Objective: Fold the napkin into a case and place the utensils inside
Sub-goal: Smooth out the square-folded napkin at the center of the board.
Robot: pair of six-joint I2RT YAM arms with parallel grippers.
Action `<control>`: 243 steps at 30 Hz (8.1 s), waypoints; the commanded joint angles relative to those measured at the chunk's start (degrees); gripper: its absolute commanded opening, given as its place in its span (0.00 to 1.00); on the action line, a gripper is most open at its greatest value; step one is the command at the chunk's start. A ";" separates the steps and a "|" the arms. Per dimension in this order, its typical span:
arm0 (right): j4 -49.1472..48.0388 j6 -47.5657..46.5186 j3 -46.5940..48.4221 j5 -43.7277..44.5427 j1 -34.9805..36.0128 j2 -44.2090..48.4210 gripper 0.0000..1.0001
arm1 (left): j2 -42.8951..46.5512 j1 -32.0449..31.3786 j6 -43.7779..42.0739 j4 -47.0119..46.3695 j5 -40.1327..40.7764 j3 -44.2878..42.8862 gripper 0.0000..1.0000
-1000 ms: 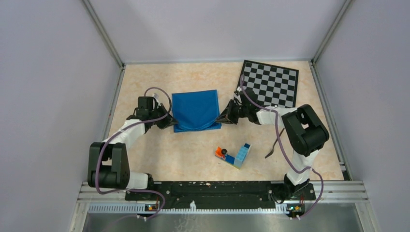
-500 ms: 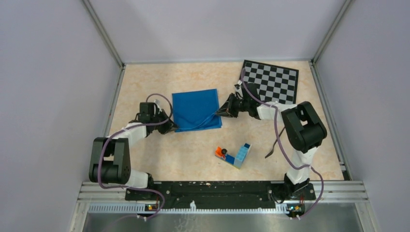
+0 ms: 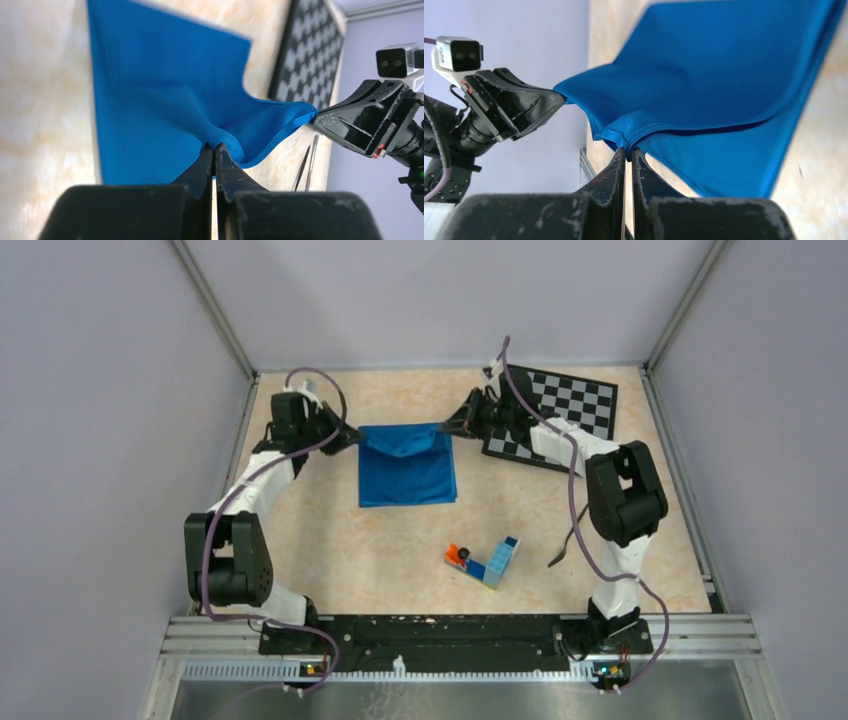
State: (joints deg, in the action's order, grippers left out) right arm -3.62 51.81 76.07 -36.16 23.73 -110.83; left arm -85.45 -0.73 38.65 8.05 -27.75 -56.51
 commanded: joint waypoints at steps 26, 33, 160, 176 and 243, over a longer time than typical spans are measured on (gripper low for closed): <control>-1.85 1.43 52.51 -1.58 -5.08 -27.44 0.00 | -29.18 4.32 -5.87 -26.53 -15.16 -38.49 0.00; -3.50 2.56 46.31 -3.46 -4.96 -24.57 0.00 | -25.49 4.63 -5.06 -24.71 -14.96 -31.39 0.00; -0.26 -16.07 -11.77 -5.74 3.77 -5.12 0.28 | 1.83 0.00 -7.20 0.33 -2.48 19.72 0.53; 11.45 -20.64 -14.59 0.17 3.78 4.63 0.34 | 8.89 -0.90 -2.00 -1.45 -3.14 33.39 0.31; 4.05 -14.72 -18.83 -5.14 0.36 2.68 0.27 | 2.43 -0.41 -7.02 -2.38 0.12 27.85 0.28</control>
State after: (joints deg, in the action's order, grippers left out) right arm 3.01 36.56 58.04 -40.18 24.14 -106.94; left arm -82.98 -0.86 32.93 3.03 -30.94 -30.72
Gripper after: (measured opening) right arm 0.275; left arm 0.278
